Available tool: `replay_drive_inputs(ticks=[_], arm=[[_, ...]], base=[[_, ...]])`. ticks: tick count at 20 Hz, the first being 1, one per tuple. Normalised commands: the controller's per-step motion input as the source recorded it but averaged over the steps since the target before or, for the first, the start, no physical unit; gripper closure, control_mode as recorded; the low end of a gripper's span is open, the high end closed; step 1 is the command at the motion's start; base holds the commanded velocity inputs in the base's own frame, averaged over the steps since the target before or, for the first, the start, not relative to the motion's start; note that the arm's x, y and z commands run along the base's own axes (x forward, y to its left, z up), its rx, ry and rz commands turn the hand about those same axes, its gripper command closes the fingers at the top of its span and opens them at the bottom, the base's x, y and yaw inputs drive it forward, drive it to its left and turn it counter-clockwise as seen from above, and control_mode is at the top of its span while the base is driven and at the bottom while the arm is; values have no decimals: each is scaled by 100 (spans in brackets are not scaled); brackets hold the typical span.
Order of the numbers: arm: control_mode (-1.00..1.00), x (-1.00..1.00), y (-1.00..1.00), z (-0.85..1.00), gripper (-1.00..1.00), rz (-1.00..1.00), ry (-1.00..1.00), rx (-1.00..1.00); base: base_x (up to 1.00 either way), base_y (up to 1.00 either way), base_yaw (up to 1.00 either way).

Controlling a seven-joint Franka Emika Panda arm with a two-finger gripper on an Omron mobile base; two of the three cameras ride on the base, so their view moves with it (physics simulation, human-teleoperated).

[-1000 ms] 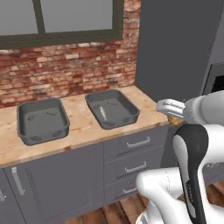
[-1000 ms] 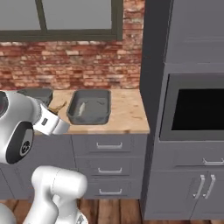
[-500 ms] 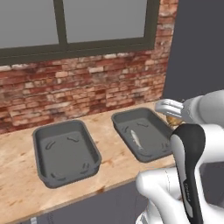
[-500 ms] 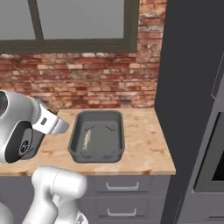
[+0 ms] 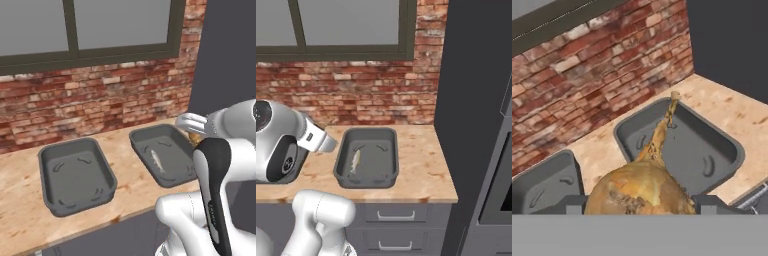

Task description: Place one onion and one fish in each tupperware on the nearby counter, to pack two identical lunches.

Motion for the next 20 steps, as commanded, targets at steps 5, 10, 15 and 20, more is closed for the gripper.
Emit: replay_drive_inputs(ticks=[5, 10, 15, 20], arm=[[-100, 20, -21, -35, 100, -14, 19, 0], [-100, 34, -44, -43, 100, -25, 17, 0], [-100, 42, -23, -29, 100, -19, 16, 0], [-100, 43, -5, -26, 100, -17, 13, 0]], base=[[0, 0, 0], [0, 0, 0], [0, 0, 0], [0, 0, 0]])
